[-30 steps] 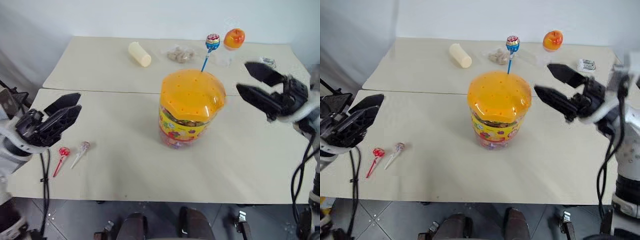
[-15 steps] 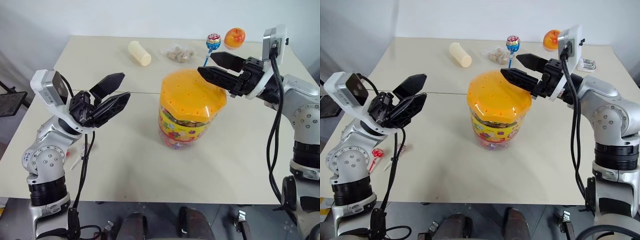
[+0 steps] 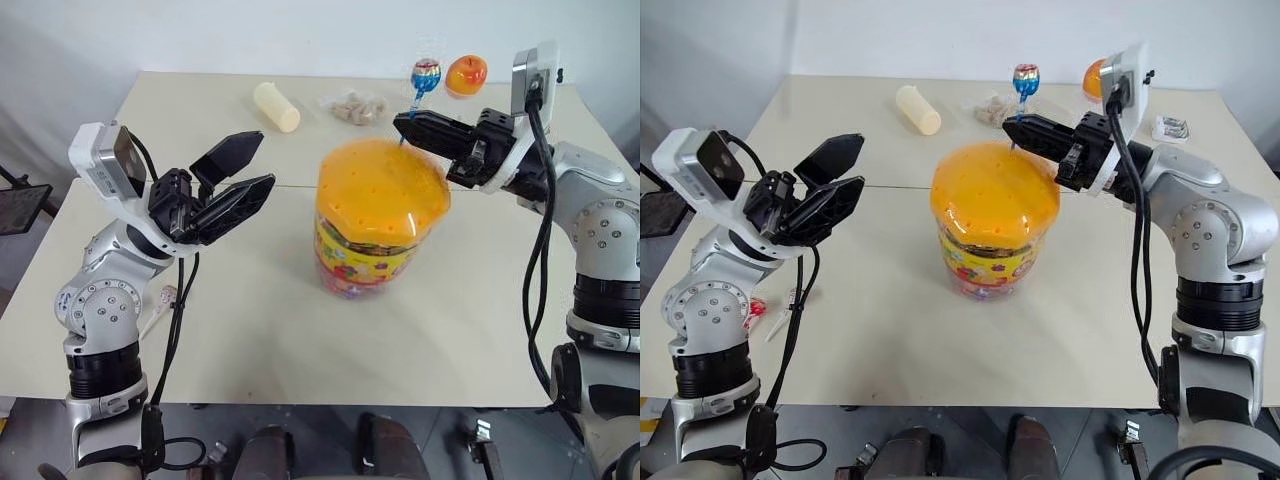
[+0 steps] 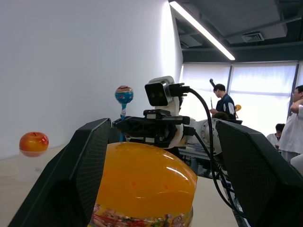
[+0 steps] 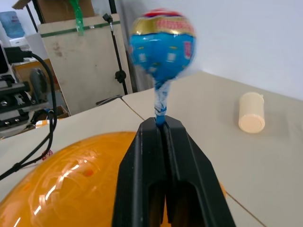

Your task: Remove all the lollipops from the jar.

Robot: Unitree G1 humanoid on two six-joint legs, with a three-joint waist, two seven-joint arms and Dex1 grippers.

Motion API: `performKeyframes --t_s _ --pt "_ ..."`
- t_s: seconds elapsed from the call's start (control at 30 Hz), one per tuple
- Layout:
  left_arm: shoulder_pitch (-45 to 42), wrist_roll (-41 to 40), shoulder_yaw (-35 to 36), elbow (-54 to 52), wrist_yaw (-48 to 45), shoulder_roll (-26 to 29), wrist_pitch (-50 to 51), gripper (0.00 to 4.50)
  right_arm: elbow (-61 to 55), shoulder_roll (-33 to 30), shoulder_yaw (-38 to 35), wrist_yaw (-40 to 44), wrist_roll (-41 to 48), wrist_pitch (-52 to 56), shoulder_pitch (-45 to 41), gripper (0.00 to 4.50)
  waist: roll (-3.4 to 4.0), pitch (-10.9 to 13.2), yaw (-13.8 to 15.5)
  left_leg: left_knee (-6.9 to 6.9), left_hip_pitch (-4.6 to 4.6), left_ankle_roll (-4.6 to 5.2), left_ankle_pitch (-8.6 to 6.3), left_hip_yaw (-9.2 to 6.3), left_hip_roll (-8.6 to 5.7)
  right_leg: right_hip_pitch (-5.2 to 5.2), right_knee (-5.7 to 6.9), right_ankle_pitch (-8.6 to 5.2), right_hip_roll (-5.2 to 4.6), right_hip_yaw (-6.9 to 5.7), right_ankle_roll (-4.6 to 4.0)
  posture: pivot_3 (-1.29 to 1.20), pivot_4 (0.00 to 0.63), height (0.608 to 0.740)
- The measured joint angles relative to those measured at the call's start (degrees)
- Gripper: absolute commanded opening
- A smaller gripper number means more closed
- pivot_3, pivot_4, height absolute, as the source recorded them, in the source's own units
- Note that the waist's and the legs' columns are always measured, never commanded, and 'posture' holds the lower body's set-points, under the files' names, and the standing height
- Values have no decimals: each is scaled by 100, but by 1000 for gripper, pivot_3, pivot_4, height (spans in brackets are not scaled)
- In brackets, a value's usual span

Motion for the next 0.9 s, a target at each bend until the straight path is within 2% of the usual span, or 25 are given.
performKeyframes --t_s 0.13,0.2,0.27,0.33,0.4,0.47,0.53,0.63,0.73,0.83,0.87,0.9 --pt "-51 26 -91 100 -213 173 12 3776 138 -120 -515 124 92 -205 -265 11 1 1 20 0 -5 0 0 -2 -1 -1 -4 0 0 -3 0 0 150 740" --pt "-70 189 -235 108 -527 483 4 3776 229 -589 -802 323 126 -240 -365 11 1 1 53 -3 -7 2 -1 -8 -2 -1 -6 0 0 -10 0 0 150 740" --pt "-53 485 -466 172 -957 809 -86 3776 348 -1352 -1070 485 40 -149 -195 11 1 1 87 -6 -8 10 -6 -5 -4 -1 -12 0 -1 -10 0 0 150 740" --pt "17 779 -682 335 -1413 1071 -200 3776 541 -2394 -1261 560 -289 189 485 11 1 1 163 -10 -13 18 -12 2 -4 0 -29 0 -1 -13 0 0 150 740" --pt "23 989 -841 476 -1792 1195 -351 3776 557 -3325 -1425 778 -833 393 1921 11 -2 0 201 -12 -21 20 -13 1 -2 2 -47 2 0 -19 4 0 150 740" --pt "10 1258 -1049 582 -2216 1379 -544 3776 479 -3812 -1516 917 -1401 793 3571 11 -1 0 202 -12 -25 23 -15 16 -2 2 -60 6 -2 -22 11 0 150 740" --pt "-4 1422 -1199 693 -2540 1469 -682 3776 331 -3819 -1559 819 -1702 1220 4494 11 11 3 158 -6 -24 25 -15 45 -2 1 -71 6 -6 -17 12 0 150 740" --pt "-36 1592 -1368 828 -2854 1475 -810 3776 -121 -3667 -1845 601 -2041 1275 5221 11 32 6 62 -5 3 23 -12 82 10 2 -60 8 -3 4 8 0 150 740" --pt "-79 1685 -1434 971 -3002 1467 -871 3776 -446 -3418 -1930 411 -2310 1104 5590 11 30 5 21 -2 10 17 -8 83 19 4 -53 12 6 9 1 0 150 740" --pt "-158 1698 -1445 983 -2987 1380 -867 3776 -388 -2836 -1733 68 -2568 935 5805 11 28 4 39 0 6 20 -9 82 17 4 -58 13 4 10 3 0 150 740" --pt "-180 1695 -1444 985 -2981 1338 -857 3776 -358 -2702 -1674 23 -2603 887 5823 481 32 6 49 1 4 21 -11 82 16 4 -59 14 3 10 4 0 150 740" --pt "-184 1693 -1444 990 -2982 1308 -853 3776 -356 -2655 -1648 30 -2620 811 5843 714 49 9 64 0 0 22 -11 82 13 2 -67 15 2 10 6 0 150 740"
